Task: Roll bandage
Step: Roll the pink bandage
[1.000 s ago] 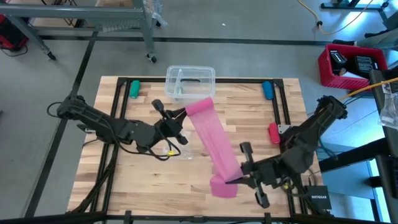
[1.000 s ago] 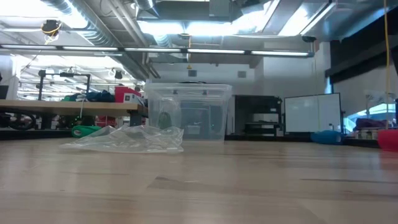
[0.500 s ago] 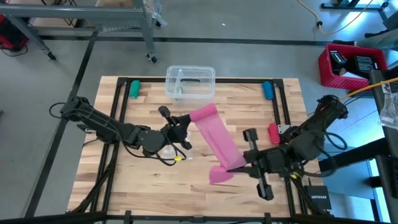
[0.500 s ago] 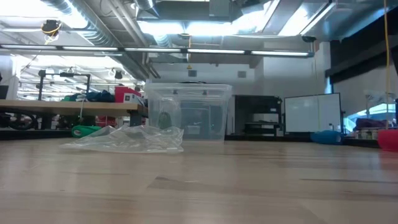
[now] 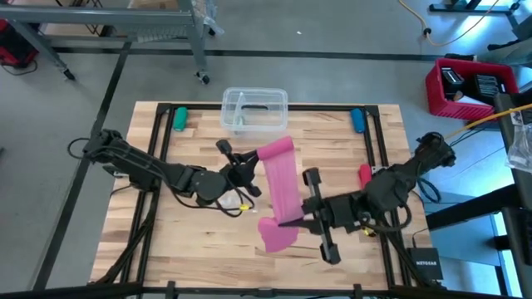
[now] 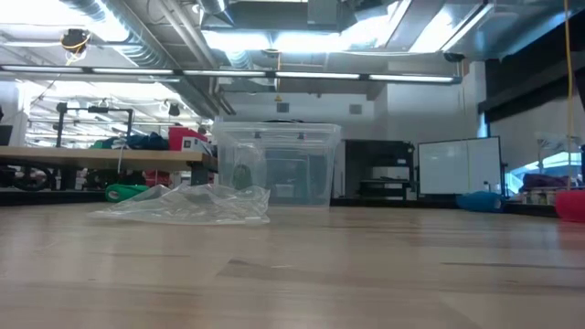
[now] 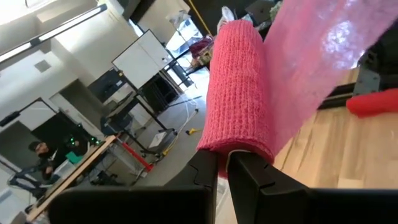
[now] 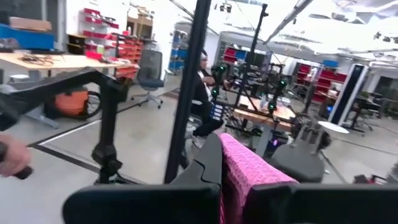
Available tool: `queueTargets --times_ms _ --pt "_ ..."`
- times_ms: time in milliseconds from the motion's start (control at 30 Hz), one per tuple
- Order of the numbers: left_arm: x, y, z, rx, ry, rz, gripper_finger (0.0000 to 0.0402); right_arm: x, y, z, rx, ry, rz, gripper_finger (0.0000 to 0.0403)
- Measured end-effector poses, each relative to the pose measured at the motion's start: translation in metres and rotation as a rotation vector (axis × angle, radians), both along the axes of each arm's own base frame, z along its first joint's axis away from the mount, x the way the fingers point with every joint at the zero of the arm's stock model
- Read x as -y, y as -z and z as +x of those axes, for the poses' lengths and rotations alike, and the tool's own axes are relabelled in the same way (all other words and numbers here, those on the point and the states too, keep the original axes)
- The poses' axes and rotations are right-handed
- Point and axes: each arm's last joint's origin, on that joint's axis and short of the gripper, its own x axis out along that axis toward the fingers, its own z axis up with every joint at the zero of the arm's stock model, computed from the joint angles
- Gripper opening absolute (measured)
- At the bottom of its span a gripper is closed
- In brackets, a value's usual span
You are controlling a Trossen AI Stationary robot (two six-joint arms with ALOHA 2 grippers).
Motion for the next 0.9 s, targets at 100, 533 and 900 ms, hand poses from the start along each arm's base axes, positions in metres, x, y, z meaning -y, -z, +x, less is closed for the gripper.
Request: queueTargets --times_ms 100,533,900 --pt "0.003 0.005 0.004 -0.017 0.015 0.004 0.0015 0.014 -0.014 0.003 0.016 0.041 0.014 0.0003" --pt "0.028 0.044 0.025 -0.187 0.153 0.085 0.0015 0.083 -0.031 0.024 -0.053 0.160 0.160 0.0003" --pt "0.067 0.060 0.019 -0.273 0.263 0.162 0.0015 0.136 -0.023 0.033 -0.161 0.304 0.241 0.0003"
